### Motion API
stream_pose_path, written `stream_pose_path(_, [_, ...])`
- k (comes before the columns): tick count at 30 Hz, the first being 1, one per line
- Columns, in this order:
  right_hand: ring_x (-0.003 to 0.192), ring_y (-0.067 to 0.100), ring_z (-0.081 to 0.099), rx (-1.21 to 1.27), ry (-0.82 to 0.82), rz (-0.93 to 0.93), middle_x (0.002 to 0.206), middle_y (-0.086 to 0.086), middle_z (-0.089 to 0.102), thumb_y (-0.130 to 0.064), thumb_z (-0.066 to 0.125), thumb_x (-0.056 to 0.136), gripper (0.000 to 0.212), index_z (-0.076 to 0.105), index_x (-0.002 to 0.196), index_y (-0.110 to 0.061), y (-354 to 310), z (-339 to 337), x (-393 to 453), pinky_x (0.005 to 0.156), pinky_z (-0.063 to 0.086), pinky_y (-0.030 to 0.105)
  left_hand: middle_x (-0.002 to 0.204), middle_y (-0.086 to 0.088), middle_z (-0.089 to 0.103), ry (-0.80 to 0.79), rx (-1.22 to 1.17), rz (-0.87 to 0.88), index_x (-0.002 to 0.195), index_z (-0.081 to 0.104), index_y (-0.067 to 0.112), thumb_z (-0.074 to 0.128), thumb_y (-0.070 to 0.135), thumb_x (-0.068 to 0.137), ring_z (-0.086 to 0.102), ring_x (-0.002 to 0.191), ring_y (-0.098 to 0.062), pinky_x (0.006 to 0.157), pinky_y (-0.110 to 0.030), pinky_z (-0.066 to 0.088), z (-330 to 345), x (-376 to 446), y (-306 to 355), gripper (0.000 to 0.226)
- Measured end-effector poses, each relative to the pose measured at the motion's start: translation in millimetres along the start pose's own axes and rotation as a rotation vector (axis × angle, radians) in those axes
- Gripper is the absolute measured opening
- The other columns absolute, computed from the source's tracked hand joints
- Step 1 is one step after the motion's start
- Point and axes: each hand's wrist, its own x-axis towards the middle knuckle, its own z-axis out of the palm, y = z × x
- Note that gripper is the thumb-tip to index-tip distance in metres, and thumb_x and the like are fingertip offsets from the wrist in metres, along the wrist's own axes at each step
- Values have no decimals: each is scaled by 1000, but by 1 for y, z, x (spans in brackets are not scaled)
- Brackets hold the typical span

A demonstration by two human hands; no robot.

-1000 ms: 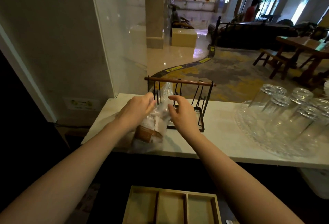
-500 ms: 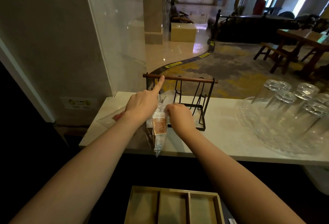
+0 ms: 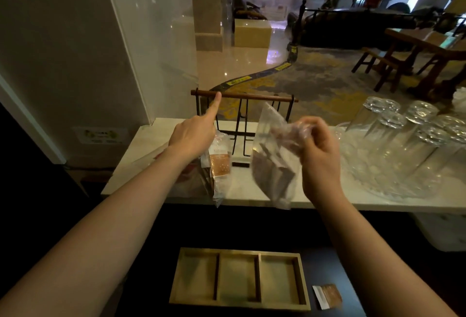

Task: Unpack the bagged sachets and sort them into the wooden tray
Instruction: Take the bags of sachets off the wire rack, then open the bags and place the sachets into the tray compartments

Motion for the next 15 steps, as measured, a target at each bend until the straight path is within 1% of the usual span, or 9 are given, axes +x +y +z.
stream_pose_path(1, [91,34,68,68,-3,17,92,18,63,-8,45,97,16,55,85,-13,-11,-4,-4,79,59,44,66,-9,57,-3,-24,-2,144,-14,43,34,20,98,55,55,-25,50,-40,45,-1,-1,0,71])
stream_pose_path(3, [83,30,71,144,-42,47,82,9,64,-10,45,98,11,54,92,-8,-22,-12,-15,71,60,39,65,-10,58,-7,-91,-16,144,-13,45,36,24,98,54,53,-25,51,-42,48,-3,-6,-2,70])
stream_pose_path(5, [77,28,72,145,-78,69,76,2,65,-11,44,98,13,56,94,-9,-24,-20,-29,65,59,37,60,-9,55,38,-121,-36,145,-11,43,36,25,98,51,49,-25,47,-40,45,-5,-17,-3,68])
stream_pose_path(7, [76,28,72,119,-111,89,78,2,67,-8,44,98,16,58,92,-12,-18,-25,-44,67,59,37,54,-5,49,164,-147,-11,149,-4,33,36,24,98,45,44,-21,42,-33,38,-7,-37,-1,65])
stream_pose_path(9, [78,28,72,95,-140,119,82,3,68,-4,46,97,20,60,89,-15,-9,-28,-60,70,59,39,50,4,41,322,-187,52,150,13,23,36,22,99,37,40,-13,40,-24,30,-9,-62,-1,56])
stream_pose_path(10, [80,29,72,85,-151,133,83,3,69,-2,46,96,21,61,89,-15,-4,-30,-68,72,60,41,50,9,37,383,-206,77,147,26,19,36,22,99,35,41,-7,41,-20,25,-10,-75,-1,49])
stream_pose_path(12, [87,30,70,29,-174,141,87,4,69,0,47,95,24,64,89,-16,9,-30,-83,78,59,46,53,13,37,435,-255,110,129,50,14,39,26,99,35,44,-2,44,-17,22,-11,-105,0,34])
stream_pose_path(13, [90,28,69,-7,-189,150,89,4,69,1,48,93,25,65,89,-17,15,-29,-92,82,58,48,55,12,41,434,-289,123,118,56,12,41,30,98,37,46,-2,45,-17,24,-8,-121,1,31])
stream_pose_path(15, [92,27,68,-29,-218,210,89,2,70,0,51,91,25,68,87,-18,27,-27,-109,84,56,51,61,2,53,393,-366,149,103,59,10,45,34,96,44,49,-9,45,-21,32,4,-154,2,29])
